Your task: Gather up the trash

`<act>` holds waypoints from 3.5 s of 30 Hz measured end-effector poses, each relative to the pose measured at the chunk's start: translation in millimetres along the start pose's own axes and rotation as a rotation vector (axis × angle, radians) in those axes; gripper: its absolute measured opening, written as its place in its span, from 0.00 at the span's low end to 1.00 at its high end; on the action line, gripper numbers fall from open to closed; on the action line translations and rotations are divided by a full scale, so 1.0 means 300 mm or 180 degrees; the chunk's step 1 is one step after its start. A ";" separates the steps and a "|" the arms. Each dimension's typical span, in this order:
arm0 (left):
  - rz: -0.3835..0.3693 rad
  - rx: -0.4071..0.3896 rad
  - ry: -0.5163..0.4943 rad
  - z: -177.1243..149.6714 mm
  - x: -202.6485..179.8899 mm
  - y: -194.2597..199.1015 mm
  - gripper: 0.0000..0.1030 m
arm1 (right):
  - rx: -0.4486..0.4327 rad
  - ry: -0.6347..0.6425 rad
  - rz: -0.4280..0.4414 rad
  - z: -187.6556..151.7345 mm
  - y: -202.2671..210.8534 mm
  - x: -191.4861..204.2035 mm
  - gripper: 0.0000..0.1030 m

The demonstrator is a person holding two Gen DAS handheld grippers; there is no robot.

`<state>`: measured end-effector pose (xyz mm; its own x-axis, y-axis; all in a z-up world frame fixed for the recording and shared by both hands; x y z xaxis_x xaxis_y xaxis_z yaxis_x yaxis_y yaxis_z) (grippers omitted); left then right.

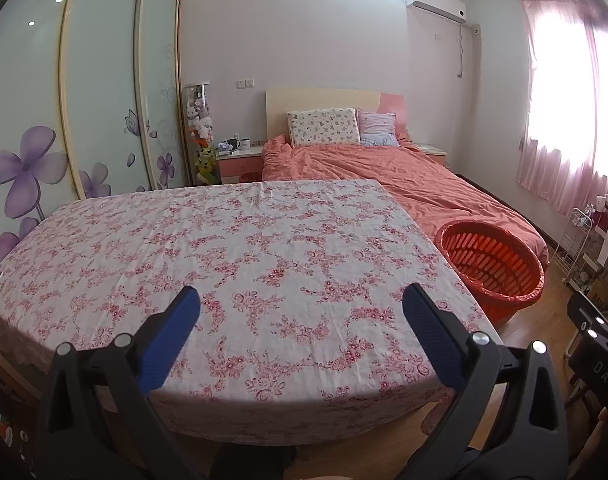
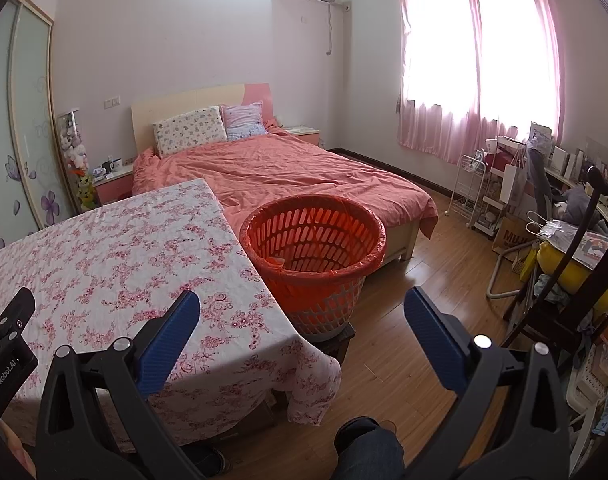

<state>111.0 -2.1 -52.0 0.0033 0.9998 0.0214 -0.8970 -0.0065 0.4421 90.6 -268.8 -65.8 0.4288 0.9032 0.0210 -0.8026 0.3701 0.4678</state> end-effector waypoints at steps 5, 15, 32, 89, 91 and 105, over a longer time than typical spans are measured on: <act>0.0008 0.0011 -0.0004 -0.001 0.001 -0.004 0.96 | 0.0004 0.0001 -0.0001 0.002 0.000 0.000 0.98; 0.0007 0.0024 0.0006 -0.003 0.005 -0.009 0.96 | 0.0010 0.0002 0.0000 0.006 -0.003 -0.002 0.98; 0.0005 0.0028 0.0008 -0.003 0.005 -0.010 0.96 | 0.0027 -0.0003 0.0001 0.004 -0.013 -0.009 0.98; 0.0013 0.0018 -0.0001 -0.007 0.001 -0.015 0.96 | 0.0048 -0.0006 0.0002 -0.008 -0.019 -0.009 0.98; 0.0015 0.0016 0.0000 -0.007 0.002 -0.016 0.96 | 0.0049 -0.0007 0.0000 -0.009 -0.018 -0.009 0.98; 0.0024 0.0016 -0.0006 -0.010 0.009 -0.019 0.96 | 0.0051 -0.0007 0.0002 -0.009 -0.020 -0.007 0.98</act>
<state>114.8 0.6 -57.1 -0.0027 0.9996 0.0264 -0.8947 -0.0142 0.4465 93.4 -272.4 -71.1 0.4292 0.9029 0.0233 -0.7961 0.3660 0.4819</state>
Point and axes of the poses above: each gripper's, at about its wrist camera, not at the fingertips, and y roughly against the way its jaws point, x to its left, z to its top, the point moved 10 cm from there along -y, roughly the way its jaws point, and after that the axes turned 3 degrees about -x, right-handed, at the moved point
